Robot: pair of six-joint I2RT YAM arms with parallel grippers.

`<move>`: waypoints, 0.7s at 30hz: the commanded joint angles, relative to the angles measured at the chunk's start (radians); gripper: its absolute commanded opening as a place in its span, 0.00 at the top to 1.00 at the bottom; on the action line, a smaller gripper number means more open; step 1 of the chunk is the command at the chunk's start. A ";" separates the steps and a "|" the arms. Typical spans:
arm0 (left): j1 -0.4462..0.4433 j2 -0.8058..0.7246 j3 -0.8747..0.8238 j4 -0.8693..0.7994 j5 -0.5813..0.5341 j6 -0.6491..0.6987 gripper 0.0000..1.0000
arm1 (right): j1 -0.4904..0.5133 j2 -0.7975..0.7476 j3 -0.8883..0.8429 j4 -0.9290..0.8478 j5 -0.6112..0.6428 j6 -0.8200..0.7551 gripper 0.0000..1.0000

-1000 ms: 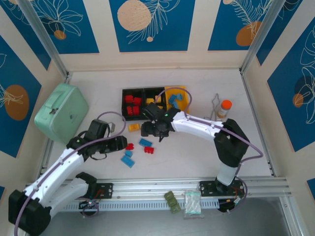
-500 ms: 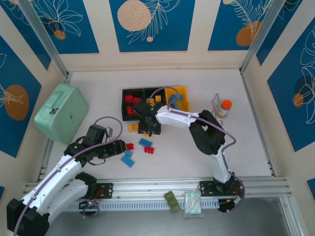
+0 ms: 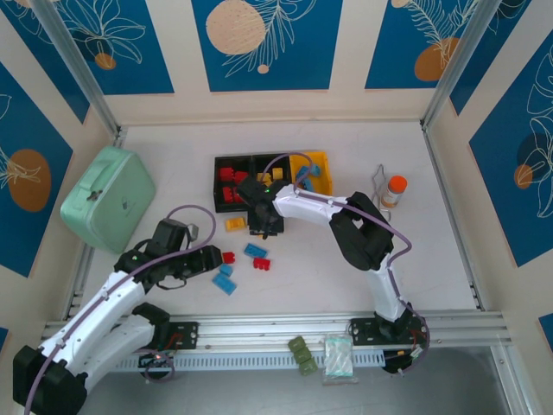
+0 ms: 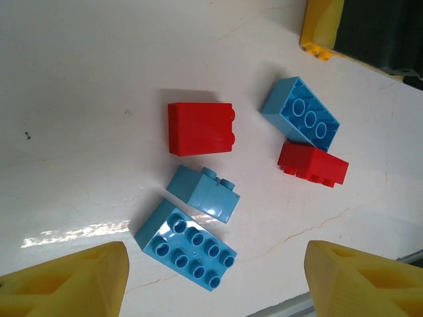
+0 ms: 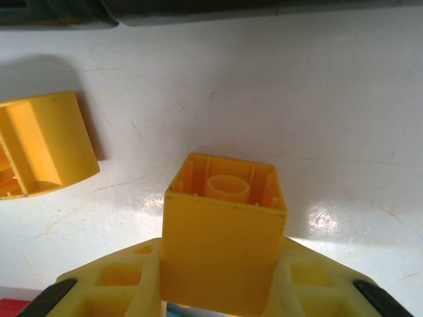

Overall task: Sort the legos into containers by color
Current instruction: Pick up the lego from the center of the table, then place the lego in the container.

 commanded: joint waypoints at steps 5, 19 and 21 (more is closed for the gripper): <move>0.000 0.031 -0.025 0.107 0.060 -0.052 0.30 | 0.004 -0.141 -0.071 -0.036 0.060 -0.059 0.74; -0.010 0.181 0.074 0.259 0.079 -0.104 0.30 | -0.162 -0.221 0.050 -0.091 0.014 -0.227 0.74; -0.012 0.199 0.098 0.262 0.068 -0.106 0.30 | -0.190 -0.186 0.105 -0.105 0.003 -0.246 0.74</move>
